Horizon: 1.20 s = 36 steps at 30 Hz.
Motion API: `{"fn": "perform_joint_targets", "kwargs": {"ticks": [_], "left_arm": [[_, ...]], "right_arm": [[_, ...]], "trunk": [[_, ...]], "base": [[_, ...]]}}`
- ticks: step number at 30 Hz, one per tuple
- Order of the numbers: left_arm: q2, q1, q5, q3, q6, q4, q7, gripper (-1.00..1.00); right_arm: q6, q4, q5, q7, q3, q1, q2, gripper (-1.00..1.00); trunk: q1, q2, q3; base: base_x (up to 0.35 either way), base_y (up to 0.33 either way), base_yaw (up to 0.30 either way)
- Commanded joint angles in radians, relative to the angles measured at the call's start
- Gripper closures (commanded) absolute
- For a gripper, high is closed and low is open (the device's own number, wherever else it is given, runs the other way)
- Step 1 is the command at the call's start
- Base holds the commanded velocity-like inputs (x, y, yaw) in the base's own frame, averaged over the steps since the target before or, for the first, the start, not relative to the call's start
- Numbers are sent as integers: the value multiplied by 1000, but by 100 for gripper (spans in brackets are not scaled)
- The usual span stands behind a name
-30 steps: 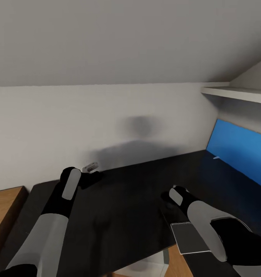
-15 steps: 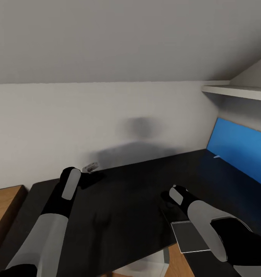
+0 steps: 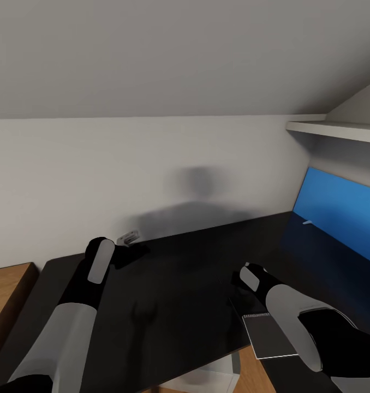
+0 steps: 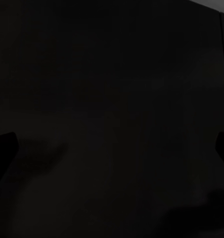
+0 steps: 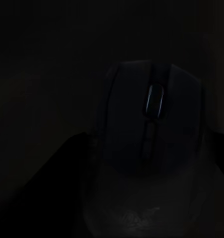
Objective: In the bedroom, organize the workspace by keeping the computer under the desk, ensuring the monitor is on the desk, placing the keyboard on the desk next to the monitor, placing the mouse on the desk next to the keyboard, moving the folder from the swivel chair onto the desk next to the mouse, stacking the notebook on top of the folder with the pen on top of the notebook, and positioning the swivel chair next to the desk.
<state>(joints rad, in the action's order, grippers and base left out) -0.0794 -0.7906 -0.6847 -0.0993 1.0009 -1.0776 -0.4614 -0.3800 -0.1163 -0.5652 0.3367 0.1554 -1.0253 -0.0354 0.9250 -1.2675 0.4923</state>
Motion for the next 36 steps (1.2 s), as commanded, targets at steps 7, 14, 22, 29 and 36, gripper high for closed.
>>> {"fn": "perform_joint_targets", "kwargs": {"ticks": [7,14,22,29,36], "left_arm": [[-1,-1,-12,-2,2,3,-10,-100],[-1,-1,-12,-2,-2,26,-5,-100],[0,-1,-10,-2,-4,28,-5,-100],[-1,-1,-10,-2,-4,30,-6,-100],[0,-1,-10,-3,-5,41,-8,-100]], "right_arm": [[0,14,-30,-1,-12,1,-1,100],[1,14,-30,-1,-11,1,-1,100],[6,14,-30,-1,-12,1,0,100],[10,14,-30,-1,-11,1,-2,100],[28,-15,-18,11,-6,1,-5,100]], "trunk": [[0,0,1],[0,0,1],[-4,7,-2],[-30,56,-24],[-57,105,-46]], "base": [[0,0,0],[0,0,0],[0,0,0],[0,0,0],[0,0,0]]}}
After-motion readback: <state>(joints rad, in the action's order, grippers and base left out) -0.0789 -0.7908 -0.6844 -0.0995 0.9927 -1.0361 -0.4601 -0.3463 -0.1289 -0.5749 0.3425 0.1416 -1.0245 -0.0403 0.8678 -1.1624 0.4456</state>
